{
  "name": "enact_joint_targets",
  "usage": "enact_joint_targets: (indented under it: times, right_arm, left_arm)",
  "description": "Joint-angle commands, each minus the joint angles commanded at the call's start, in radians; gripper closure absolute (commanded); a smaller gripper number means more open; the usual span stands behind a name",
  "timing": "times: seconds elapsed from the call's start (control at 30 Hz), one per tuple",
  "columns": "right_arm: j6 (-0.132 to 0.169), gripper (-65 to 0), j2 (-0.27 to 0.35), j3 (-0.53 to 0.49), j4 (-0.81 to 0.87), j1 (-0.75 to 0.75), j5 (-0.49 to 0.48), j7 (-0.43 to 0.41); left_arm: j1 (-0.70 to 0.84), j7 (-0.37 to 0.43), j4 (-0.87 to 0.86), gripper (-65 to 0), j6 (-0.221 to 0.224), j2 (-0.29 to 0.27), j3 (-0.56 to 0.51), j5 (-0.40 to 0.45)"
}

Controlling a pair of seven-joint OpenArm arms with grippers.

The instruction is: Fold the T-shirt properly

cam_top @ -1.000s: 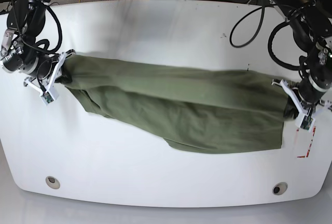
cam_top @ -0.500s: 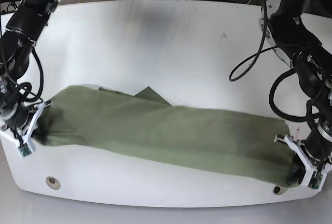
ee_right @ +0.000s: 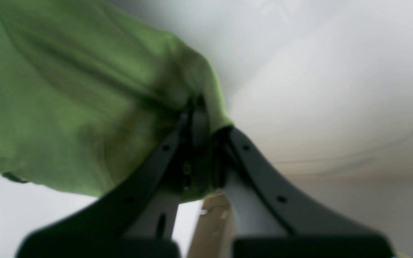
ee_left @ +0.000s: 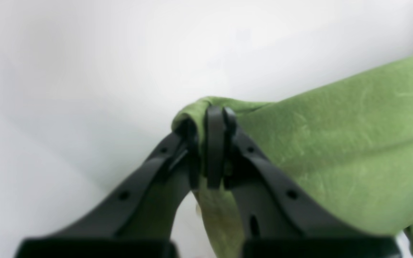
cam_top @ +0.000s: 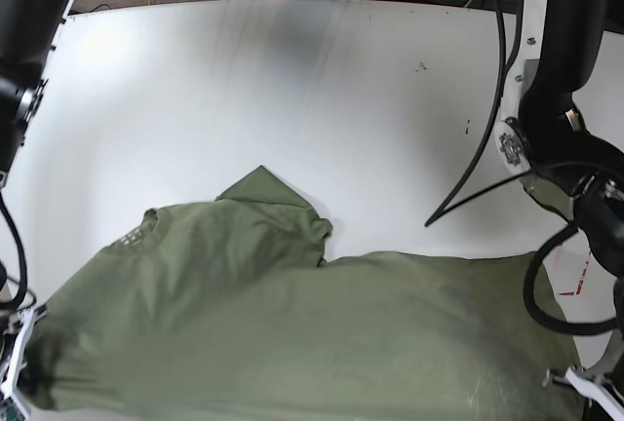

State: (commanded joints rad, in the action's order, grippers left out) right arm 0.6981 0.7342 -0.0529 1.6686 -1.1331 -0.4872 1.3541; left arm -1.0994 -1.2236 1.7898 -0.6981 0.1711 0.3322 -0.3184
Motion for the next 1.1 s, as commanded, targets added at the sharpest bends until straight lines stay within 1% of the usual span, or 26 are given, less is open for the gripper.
enact_joint_targets:
  times: [0.1, 0.27, 0.43, 0.6, 0.73, 0.8, 0.87, 0.97, 1.1]
  right_arm:
    - [0.0, 0.0, 0.009, -0.066, -0.008, -0.106, 0.0, 0.0]
    - [0.0, 0.0, 0.021, -0.152, -0.008, -0.227, 0.0, 0.0]
    - [0.0, 0.0, 0.018, -0.249, -0.009, -0.315, 0.0, 0.0]
    - [0.0, 0.0, 0.018, -0.292, -0.006, -0.371, -0.008, 0.002]
    - [0.0, 0.0, 0.023, -0.288, -0.006, -0.381, -0.009, 0.025]
    - [0.0, 0.0, 0.023, -0.288, -0.005, -0.373, -0.009, 0.038]
    - [0.0, 0.0, 0.026, -0.279, -0.003, -0.333, -0.009, 0.042]
    - [0.0, 0.0, 0.026, -0.222, -0.003, -0.255, -0.009, 0.042]
    - [0.0, 0.0, 0.028, -0.081, 0.023, -0.086, -0.009, 0.042]
  left_arm:
    - [-0.064, 0.0, -0.008, 0.0, 0.0, 0.002, 0.0, 0.003]
    - [-0.135, 0.0, -0.011, 0.0, 0.0, 0.003, 0.0, 0.003]
    - [-0.169, 0.0, -0.017, 0.0, 0.0, 0.006, 0.0, 0.003]
    - [-0.189, 0.0, -0.037, 0.0, 0.0, 0.006, 0.002, 0.003]
    - [-0.178, 0.0, -0.04, 0.0, 0.0, 0.008, 0.003, 0.002]
    - [-0.149, 0.0, -0.041, 0.0, 0.0, 0.008, 0.006, 0.002]
    - [-0.095, 0.0, -0.038, 0.0, 0.0, 0.008, 0.006, -0.003]
    - [-0.025, 0.0, -0.035, 0.0, 0.0, 0.005, 0.006, -0.003]
    - [0.074, 0.0, -0.021, 0.0, 0.0, 0.002, 0.006, -0.005]
